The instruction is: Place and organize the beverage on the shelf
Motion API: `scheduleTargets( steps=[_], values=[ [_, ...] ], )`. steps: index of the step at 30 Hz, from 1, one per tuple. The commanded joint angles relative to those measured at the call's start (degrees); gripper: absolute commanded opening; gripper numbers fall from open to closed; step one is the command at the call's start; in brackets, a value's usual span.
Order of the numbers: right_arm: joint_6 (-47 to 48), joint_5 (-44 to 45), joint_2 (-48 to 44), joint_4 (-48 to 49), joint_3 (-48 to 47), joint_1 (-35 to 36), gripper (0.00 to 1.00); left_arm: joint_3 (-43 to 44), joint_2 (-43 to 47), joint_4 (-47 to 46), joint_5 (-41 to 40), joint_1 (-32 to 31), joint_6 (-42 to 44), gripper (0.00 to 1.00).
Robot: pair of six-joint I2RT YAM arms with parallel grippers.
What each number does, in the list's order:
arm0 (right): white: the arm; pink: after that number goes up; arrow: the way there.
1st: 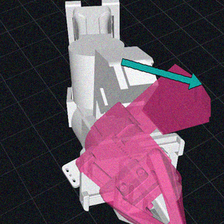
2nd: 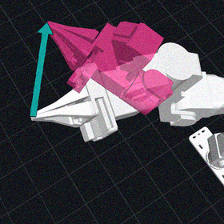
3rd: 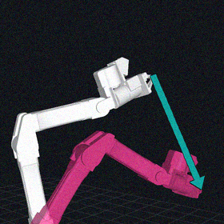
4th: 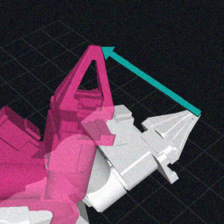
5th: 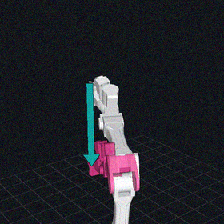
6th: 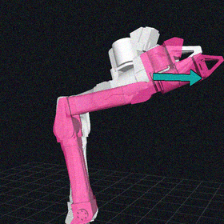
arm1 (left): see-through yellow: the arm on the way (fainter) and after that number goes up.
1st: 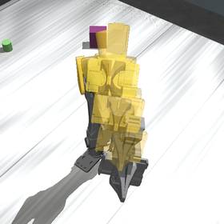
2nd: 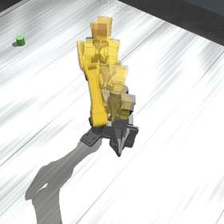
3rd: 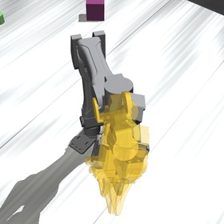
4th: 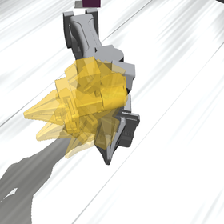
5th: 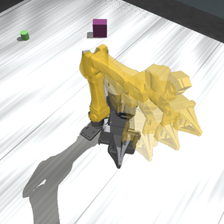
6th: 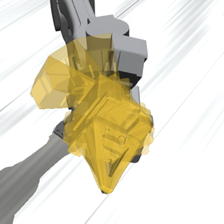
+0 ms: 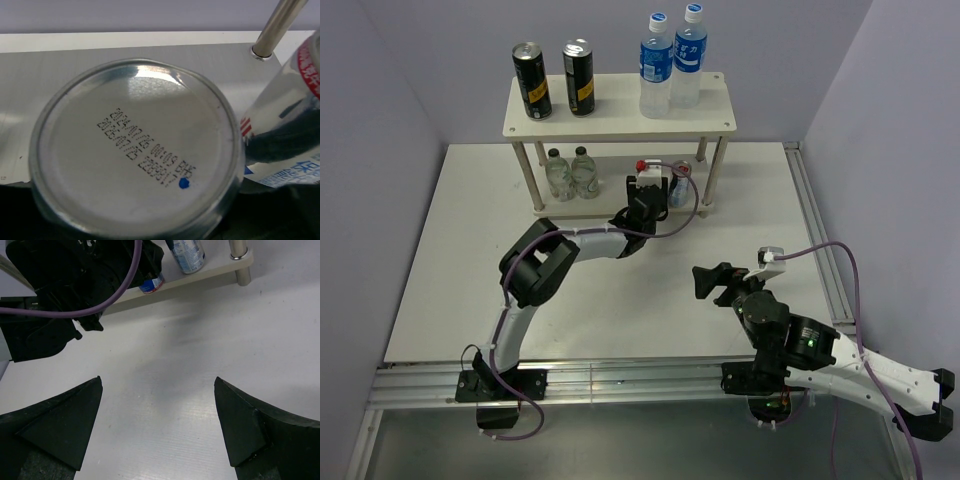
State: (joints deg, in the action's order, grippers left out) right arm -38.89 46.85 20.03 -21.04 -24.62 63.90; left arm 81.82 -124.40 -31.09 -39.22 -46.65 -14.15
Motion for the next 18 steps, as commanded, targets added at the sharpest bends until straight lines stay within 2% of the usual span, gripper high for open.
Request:
scheduleTargets(
  steps=[1,8,13,15,16,18],
  values=[
    [1.01,0.17,0.09,1.79,0.54,0.44,1.00,3.08,0.56,-7.14,0.02,0.33,1.50,0.00],
    [1.37,0.17,0.27,2.32,0.72,0.35,1.00,0.89,-0.93,-11.18,2.30,2.09,0.70,0.00],
    [1.72,0.08,0.62,2.67,0.72,0.35,1.00,3.16,-2.51,-9.78,3.89,2.88,0.71,0.02],
    [1.72,0.00,0.97,2.76,0.72,0.44,1.00,4.13,-3.22,-8.99,4.24,2.97,1.06,0.07],
    [1.72,0.08,1.23,2.76,0.63,0.44,1.00,4.40,-3.48,-8.81,4.24,2.97,1.14,0.18],
    [1.72,0.17,1.33,2.76,0.63,0.35,1.00,4.49,-3.74,-8.72,4.77,3.15,0.97,0.33]
  ],
)
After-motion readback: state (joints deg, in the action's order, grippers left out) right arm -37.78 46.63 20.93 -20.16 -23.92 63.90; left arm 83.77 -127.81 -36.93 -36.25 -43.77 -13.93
